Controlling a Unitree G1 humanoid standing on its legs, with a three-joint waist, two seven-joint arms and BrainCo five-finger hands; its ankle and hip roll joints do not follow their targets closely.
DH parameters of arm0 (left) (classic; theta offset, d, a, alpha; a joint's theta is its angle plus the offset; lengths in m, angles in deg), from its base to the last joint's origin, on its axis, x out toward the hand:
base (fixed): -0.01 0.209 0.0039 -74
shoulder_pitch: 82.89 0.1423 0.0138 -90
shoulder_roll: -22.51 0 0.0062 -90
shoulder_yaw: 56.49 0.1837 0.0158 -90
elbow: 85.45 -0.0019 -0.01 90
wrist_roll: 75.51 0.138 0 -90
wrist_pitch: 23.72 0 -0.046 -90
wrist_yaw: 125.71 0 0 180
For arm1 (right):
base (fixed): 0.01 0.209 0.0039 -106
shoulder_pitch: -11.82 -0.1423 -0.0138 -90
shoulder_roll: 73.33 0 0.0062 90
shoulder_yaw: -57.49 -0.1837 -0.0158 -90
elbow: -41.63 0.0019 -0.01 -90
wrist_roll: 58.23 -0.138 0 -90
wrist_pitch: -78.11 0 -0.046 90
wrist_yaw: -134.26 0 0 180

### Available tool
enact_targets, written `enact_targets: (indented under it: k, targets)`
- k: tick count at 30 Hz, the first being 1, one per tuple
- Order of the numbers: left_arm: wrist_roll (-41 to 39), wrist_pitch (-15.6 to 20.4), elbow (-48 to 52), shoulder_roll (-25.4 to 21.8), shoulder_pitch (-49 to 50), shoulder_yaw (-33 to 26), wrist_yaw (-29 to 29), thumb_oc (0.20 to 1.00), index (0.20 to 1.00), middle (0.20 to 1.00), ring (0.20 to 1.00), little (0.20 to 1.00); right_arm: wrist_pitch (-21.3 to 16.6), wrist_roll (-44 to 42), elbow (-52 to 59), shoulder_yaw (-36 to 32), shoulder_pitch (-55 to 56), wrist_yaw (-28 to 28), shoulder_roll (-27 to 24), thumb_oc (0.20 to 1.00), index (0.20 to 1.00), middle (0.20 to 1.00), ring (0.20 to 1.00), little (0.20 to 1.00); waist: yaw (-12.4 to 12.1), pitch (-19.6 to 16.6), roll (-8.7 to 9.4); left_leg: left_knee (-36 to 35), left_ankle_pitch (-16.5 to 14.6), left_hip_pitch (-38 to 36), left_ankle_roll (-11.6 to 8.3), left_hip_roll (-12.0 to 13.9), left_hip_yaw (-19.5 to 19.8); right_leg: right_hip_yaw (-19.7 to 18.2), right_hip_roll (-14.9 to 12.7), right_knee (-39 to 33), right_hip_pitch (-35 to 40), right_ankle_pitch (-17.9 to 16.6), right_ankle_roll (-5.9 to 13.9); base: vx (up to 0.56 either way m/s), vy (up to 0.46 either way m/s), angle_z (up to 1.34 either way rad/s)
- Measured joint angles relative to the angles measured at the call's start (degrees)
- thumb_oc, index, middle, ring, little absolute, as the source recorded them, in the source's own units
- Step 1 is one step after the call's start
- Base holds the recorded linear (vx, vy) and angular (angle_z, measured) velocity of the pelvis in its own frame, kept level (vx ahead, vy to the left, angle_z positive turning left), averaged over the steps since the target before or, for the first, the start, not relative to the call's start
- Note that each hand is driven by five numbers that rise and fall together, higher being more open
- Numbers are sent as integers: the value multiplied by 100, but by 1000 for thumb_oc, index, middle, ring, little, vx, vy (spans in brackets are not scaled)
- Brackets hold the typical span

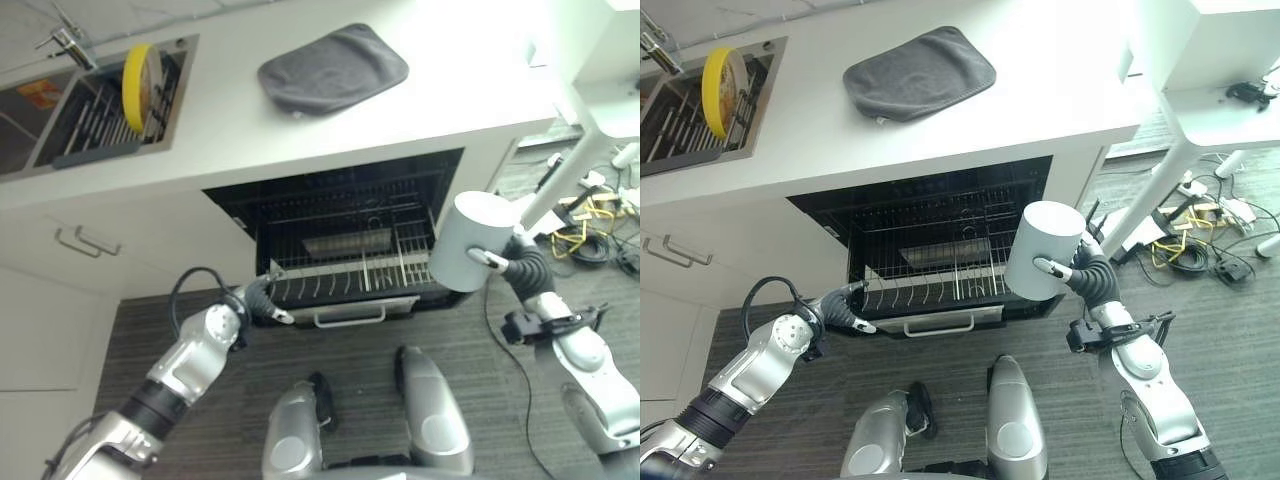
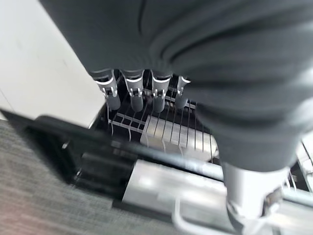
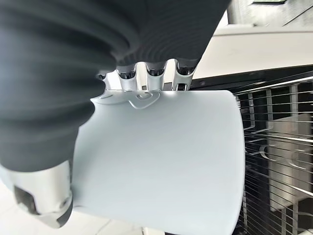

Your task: Place the dishes in the dishwasher.

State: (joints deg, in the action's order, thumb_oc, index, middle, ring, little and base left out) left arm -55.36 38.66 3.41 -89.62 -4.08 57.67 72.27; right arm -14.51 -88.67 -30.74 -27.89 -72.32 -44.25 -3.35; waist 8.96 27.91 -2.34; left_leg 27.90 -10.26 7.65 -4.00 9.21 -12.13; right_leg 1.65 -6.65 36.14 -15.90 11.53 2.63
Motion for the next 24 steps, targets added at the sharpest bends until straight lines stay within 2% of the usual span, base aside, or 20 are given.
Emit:
enact_targets:
  k: [3, 6, 7, 8, 9, 11, 12, 13, 14, 15, 24]
  targets:
    - [199, 32, -10, 41, 297, -5, 206, 1000, 1000, 1000, 1000, 1000, 70, -1, 79, 17, 185, -106, 24, 200, 200, 200, 200, 200, 29, -2, -26, -264, 12, -228, -14, -49, 42, 53, 36, -352, 263, -63, 59, 80, -19, -6]
    - [14, 296, 108, 107, 603, -156, -140, 1000, 1000, 1000, 1000, 1000, 81, -2, 90, 50, 311, -127, 129, 200, 200, 200, 200, 200, -41, -102, -30, -1552, 495, -947, -19, -248, -12, 69, 47, -1466, 869, -613, 190, -58, -52, -16]
    - [-369, 541, 429, 127, 943, -500, -549, 1000, 1000, 1000, 1000, 1000, 73, -6, 93, -53, 464, -136, 119, 200, 200, 200, 200, 200, -117, -360, -145, -2216, 715, -1145, -3, -226, -79, 214, 89, -2090, 1109, -835, 414, -132, -30, 18]
    - [-622, 761, 705, 45, 1133, -802, -924, 1000, 1000, 1000, 1000, 1000, 35, -9, 98, -187, 541, -137, 113, 200, 200, 200, 200, 200, -182, -591, -114, -2532, 1022, -1306, 8, -265, -89, 235, 124, -2448, 1290, -1158, 256, -151, -14, 31]
    - [-747, 936, 743, 46, 1172, -924, -1241, 1000, 1000, 1000, 1000, 1000, -40, -12, 93, -286, 540, -131, 116, 200, 200, 200, 200, 200, -233, -748, -129, -2623, 1142, -1370, 33, -274, -92, 261, 128, -2472, 1336, -1181, 155, -126, -1, 24]
    - [-882, 1208, 731, 60, 1214, -1075, -1717, 1000, 1000, 1000, 1000, 1000, -207, -91, 95, -314, 421, -117, 150, 200, 200, 200, 200, 200, -383, -1114, -205, -2787, 1161, -1379, 61, -295, -91, 265, 111, -2614, 1378, -1174, 164, -134, 3, 6]
    - [-938, 1336, 729, 90, 1200, -1145, -1912, 1000, 1000, 1000, 1000, 1000, -219, -109, 94, -310, 316, -103, 200, 200, 200, 200, 200, 200, -387, -1230, -214, -2847, 1228, -1392, 138, -317, -85, 290, 106, -2638, 1407, -1211, 219, -124, 6, 15]
    - [-1018, 1451, 697, 137, 1164, -1153, -2059, 1000, 1000, 1000, 1000, 1000, -225, -108, 92, -301, 237, -85, 242, 200, 200, 200, 200, 200, -404, -1303, -213, -2901, 1286, -1453, 134, -341, -78, 346, 92, -2673, 1478, -1206, 224, -124, 9, 22]
    - [-1022, 1561, 651, 238, 1129, -1151, -2176, 1000, 1000, 1000, 1000, 1000, -225, -105, 81, -285, 138, -37, 305, 200, 200, 200, 200, 200, -417, -1430, -215, -3017, 1328, -1494, 130, -357, -45, 397, 59, -2745, 1524, -1206, 226, -113, 19, 36]
    - [-1018, 1768, 617, 436, 1102, -1151, -2292, 1000, 1000, 1000, 1000, 1000, -238, -101, 64, -291, 27, 36, 444, 200, 200, 200, 200, 200, -432, -1705, -222, -3221, 1394, -1525, 148, -374, 53, 515, 59, -2899, 1576, -1217, 230, -100, 23, 31]
    - [-1007, 2163, 549, 470, 1093, -1177, -2464, 1000, 1000, 1000, 1000, 1000, -264, 129, -281, -304, -78, 37, 706, 200, 200, 200, 200, 200, -440, -2196, -360, -3323, 1276, -1562, 183, -347, 84, 597, 115, -3432, 1869, -1322, 283, -2, 6, 4]
